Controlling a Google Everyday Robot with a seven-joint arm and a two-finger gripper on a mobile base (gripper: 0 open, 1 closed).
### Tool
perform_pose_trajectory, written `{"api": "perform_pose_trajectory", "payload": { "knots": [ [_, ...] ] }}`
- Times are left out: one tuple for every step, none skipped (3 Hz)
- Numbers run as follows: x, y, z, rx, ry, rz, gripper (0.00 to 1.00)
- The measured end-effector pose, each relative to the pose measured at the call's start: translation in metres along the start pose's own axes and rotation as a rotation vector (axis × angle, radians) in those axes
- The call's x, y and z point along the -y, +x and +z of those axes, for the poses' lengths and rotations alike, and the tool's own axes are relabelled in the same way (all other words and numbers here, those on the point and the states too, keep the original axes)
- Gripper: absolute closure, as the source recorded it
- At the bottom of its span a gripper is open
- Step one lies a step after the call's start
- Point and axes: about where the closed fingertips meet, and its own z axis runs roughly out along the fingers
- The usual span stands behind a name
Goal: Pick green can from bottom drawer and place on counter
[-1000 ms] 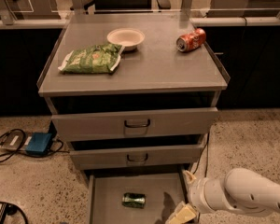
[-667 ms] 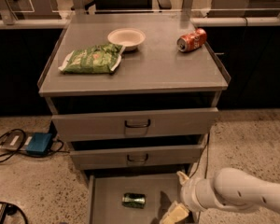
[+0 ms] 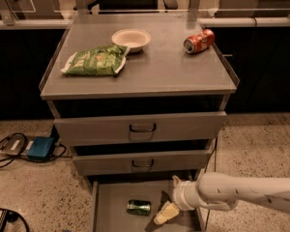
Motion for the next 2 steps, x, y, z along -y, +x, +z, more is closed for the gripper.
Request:
{"api": "perform_pose_trajectory", "payload": {
  "knots": [
    [0.0242,0.0159,0.0633,0.032,0.047,0.008,0.00],
    [0.0234,0.0158,0.0648,0.032,0.049,0.004,0.00]
  ]
}}
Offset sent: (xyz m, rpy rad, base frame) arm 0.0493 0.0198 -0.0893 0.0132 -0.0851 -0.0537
